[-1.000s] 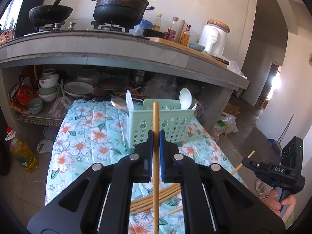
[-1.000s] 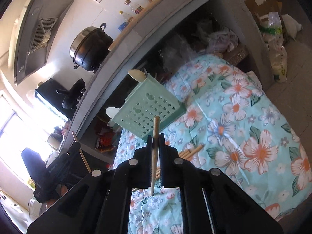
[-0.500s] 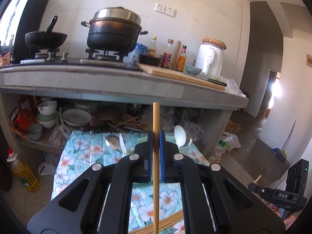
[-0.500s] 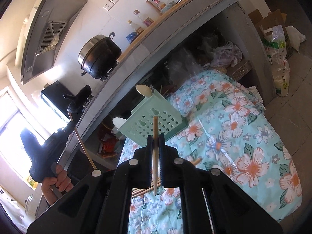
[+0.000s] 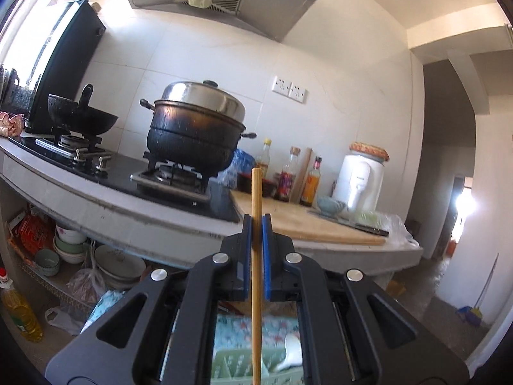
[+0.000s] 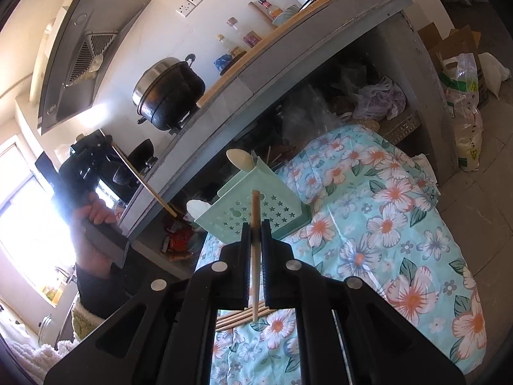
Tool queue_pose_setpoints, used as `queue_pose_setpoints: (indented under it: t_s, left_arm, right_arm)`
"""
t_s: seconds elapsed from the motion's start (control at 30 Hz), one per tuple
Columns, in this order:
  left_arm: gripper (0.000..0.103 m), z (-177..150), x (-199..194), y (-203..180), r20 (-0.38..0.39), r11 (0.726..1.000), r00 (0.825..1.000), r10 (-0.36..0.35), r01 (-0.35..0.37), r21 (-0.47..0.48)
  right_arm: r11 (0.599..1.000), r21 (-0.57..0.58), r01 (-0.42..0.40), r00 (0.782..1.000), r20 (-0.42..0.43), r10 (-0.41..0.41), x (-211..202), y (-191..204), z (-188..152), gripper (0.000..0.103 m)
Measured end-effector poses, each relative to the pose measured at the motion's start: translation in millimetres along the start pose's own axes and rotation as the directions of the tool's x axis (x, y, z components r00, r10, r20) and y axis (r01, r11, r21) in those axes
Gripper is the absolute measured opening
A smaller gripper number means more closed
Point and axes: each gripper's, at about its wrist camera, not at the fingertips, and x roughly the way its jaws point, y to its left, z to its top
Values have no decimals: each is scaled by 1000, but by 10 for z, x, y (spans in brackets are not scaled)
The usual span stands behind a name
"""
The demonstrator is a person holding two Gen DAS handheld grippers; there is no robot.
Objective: Organize utensils
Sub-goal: 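Lower the chopstick into the caddy and open the left while the right carries its chopstick, then lower the chopstick into the caddy and open the right gripper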
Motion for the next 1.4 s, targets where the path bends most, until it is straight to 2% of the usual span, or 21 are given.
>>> queue_pose_setpoints:
  t_s: [0.13, 0.3, 0.43, 0.53, 0.6, 0.67, 0.73, 0.83, 0.93, 1.0, 1.23, 1.4]
  left_arm:
    - [5, -90, 345, -47, 10, 1000, 1000, 7, -7, -10]
    - [5, -371, 736, -41, -9, 999, 999, 39, -39, 8]
    - [5, -685, 984, 78, -71, 996, 994, 85, -85, 12]
    - [5, -896, 1048, 223, -137, 995, 986, 91, -94, -18]
    - [5, -1023, 999, 302, -167, 995, 982, 90, -97, -34]
    - [10, -1106, 921, 342, -186, 993, 978, 99, -108, -36]
    - [24, -1146, 831, 367, -205, 993, 973, 102, -113, -46]
    - [35, -1146, 650, 390, -210, 990, 970, 120, -134, -50]
    - [45, -1120, 451, 411, -205, 987, 969, 135, -149, -55]
    - [47, -1097, 325, 418, -202, 987, 970, 134, -149, -59]
    - [61, -1082, -211, 434, -208, 993, 974, 92, -105, -49]
    - [68, -1273, -524, 457, -282, 999, 958, 54, -54, 7]
  right_arm:
    - [1000, 2, 9, 1000, -5, -9, 48, -23, 39, 6]
    - [1000, 1, 15, 1000, -17, -15, 113, -21, 52, 6]
    - [1000, 3, 19, 999, -27, -19, 155, -26, 44, 6]
    - [1000, 6, 21, 999, -31, -21, 160, -34, 36, 6]
    - [1000, 7, 22, 999, -31, -22, 157, -44, 35, 6]
    - [1000, 8, 21, 999, -30, -20, 146, -50, 42, 6]
    - [1000, 1, 21, 999, -28, -21, 129, -38, 59, 6]
    - [999, -25, 23, 1000, -18, -23, 77, 19, 100, 6]
    - [998, -63, 21, 1000, 3, -20, 11, 122, 160, 6]
    - [995, -96, 16, 1000, 28, -13, -37, 228, 231, 6]
    - [962, -273, -4, 988, 149, 46, -111, 874, 653, 6]
    - [911, -412, 14, 971, 223, 86, 71, 1428, 926, 6]
